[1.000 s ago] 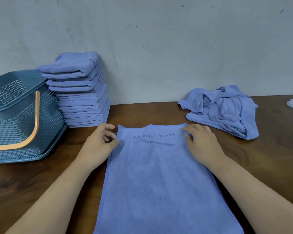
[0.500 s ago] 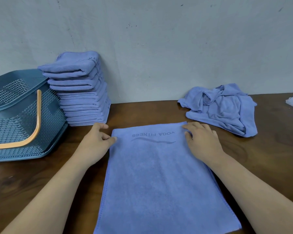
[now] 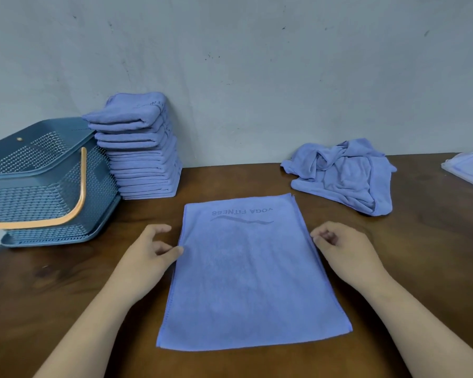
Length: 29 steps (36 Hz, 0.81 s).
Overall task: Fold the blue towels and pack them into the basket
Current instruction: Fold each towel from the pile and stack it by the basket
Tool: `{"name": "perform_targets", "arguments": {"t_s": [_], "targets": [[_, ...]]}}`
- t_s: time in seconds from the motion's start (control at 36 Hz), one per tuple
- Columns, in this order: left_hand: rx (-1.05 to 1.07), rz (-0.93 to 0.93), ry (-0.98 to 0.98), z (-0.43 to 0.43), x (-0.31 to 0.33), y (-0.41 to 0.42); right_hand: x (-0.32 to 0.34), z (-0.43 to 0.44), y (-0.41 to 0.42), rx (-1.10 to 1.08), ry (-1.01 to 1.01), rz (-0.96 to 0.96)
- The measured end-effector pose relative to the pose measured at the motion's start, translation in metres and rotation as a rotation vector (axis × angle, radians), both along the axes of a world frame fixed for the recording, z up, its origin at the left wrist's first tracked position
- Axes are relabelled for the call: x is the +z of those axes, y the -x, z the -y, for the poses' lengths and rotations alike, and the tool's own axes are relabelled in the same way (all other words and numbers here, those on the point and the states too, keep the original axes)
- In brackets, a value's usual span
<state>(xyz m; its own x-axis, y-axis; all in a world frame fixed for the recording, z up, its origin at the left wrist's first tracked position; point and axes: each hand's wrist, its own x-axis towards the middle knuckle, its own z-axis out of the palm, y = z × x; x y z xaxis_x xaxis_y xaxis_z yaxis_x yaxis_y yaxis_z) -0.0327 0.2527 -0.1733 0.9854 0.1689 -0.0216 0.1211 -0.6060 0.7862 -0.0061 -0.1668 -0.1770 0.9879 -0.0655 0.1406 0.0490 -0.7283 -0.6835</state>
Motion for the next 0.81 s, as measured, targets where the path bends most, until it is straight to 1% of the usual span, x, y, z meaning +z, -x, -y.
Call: {"name": "perform_targets", "arguments": {"t_s": [0.06,0.11,0.25,0.39,0.47,0.61,0.75,0.81], "targets": [[0.004,0.010,0.015,0.001,-0.001,0.018,-0.001,0.001,0.021,0.020,-0.005,-0.010],[-0.002,0.031,0.032,0.003,-0.001,0.035,-0.001,0.000,0.040,0.028,0.044,0.000],[-0.070,0.063,0.088,0.002,-0.011,0.076,-0.003,-0.004,0.076,-0.036,0.091,0.055],[-0.135,0.094,0.138,-0.003,-0.020,0.106,-0.005,-0.005,0.098,-0.119,0.163,0.052],[-0.184,0.103,0.126,-0.003,-0.020,0.114,-0.003,-0.004,0.100,-0.116,0.173,0.035],[-0.177,0.117,0.070,-0.001,-0.019,0.118,-0.002,-0.003,0.100,-0.089,0.132,0.041],[-0.167,0.117,0.003,0.001,-0.016,0.119,0.000,0.004,0.105,-0.126,-0.045,0.044],[-0.174,0.117,-0.017,0.001,-0.015,0.121,0.000,0.003,0.105,-0.127,-0.012,0.036]]}}
